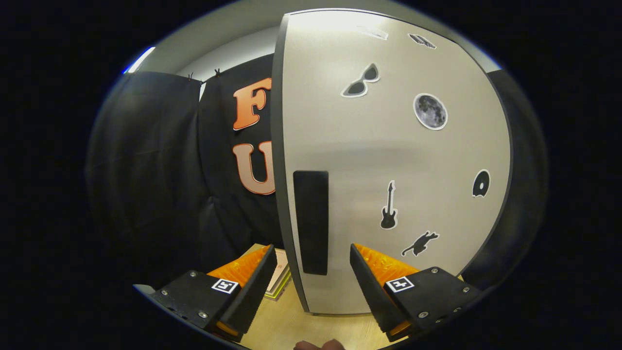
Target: Open the shoe cabinet door, grab the shoes and put them into the shoe cabinet, then close the shoe cabinet door.
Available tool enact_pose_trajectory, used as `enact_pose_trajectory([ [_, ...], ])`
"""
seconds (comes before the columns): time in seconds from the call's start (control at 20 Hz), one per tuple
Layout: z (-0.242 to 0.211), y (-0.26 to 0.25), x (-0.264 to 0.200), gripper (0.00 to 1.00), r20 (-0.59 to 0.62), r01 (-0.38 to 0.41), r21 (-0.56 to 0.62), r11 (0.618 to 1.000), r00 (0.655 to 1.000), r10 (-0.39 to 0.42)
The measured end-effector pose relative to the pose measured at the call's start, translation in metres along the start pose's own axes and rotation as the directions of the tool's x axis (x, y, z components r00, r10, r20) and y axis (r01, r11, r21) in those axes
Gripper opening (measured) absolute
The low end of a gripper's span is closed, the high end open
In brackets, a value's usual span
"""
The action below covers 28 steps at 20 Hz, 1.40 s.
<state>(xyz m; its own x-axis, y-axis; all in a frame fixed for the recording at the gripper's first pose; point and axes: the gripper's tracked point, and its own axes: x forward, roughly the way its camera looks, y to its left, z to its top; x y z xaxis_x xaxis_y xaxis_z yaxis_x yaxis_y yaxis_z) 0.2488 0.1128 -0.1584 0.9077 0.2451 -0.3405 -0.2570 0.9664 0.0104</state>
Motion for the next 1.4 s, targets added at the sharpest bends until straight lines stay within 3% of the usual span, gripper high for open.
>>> enact_pose_trajectory([
  [0.4, -0.015, 0.009, -0.102, 0.95, 0.006, 0.044, -0.022, 0.999, 0.999, -0.044],
  [0.9, -0.013, -0.028, -0.242, 0.95, 0.061, 0.137, -0.035, 0.99, 0.989, -0.134],
  [1.4, 0.006, -0.085, -0.357, 0.94, 0.147, 0.15, 0.069, 0.986, 0.976, -0.159],
])
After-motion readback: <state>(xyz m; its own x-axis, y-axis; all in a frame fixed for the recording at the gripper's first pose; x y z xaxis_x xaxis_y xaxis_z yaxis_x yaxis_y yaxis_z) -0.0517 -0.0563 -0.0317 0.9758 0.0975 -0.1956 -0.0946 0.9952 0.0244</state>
